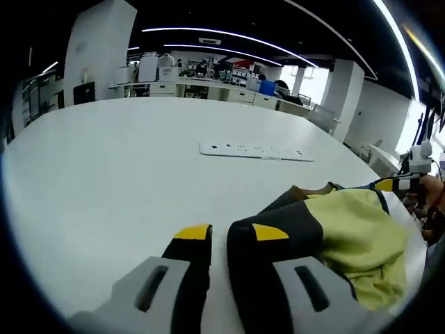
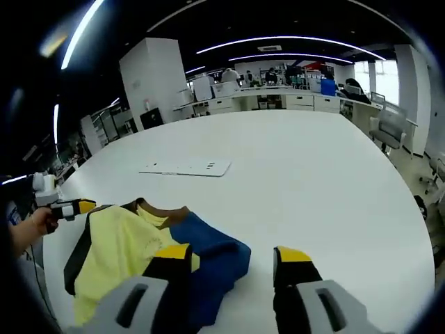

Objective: Fold the garment on the visible template until the final outline fits inside the template.

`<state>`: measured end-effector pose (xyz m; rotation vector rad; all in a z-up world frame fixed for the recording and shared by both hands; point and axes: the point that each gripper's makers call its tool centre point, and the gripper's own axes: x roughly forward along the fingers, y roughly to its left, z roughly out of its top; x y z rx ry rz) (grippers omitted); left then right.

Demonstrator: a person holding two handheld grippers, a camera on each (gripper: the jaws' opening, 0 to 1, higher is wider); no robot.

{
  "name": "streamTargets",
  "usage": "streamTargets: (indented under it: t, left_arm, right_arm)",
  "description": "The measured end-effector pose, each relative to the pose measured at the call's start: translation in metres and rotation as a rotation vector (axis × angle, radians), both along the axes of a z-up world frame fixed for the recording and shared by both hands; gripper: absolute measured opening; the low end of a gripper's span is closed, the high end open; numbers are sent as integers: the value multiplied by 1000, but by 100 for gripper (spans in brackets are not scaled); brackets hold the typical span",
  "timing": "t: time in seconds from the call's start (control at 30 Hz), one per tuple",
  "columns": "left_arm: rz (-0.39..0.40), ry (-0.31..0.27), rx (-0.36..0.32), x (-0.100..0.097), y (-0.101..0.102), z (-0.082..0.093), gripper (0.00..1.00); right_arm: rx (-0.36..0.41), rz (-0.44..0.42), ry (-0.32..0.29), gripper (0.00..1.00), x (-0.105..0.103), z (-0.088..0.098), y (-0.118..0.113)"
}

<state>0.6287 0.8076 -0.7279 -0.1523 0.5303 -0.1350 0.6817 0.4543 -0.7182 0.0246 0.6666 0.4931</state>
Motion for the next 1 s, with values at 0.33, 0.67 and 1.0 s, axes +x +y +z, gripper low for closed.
streamTargets:
  t: [0.33, 0.67, 1.0]
  left_arm:
    - [-119, -29, 37, -32, -20, 16, 53]
    - [-199, -43, 30, -63, -32, 20, 71]
    - [-268, -57, 49, -85, -42, 23, 85]
  right_arm:
    - [19, 18, 1, 66, -30, 12, 7]
    - [53, 55, 30, 78, -70, 14, 13]
    - [49, 81, 71, 76, -113, 0, 15]
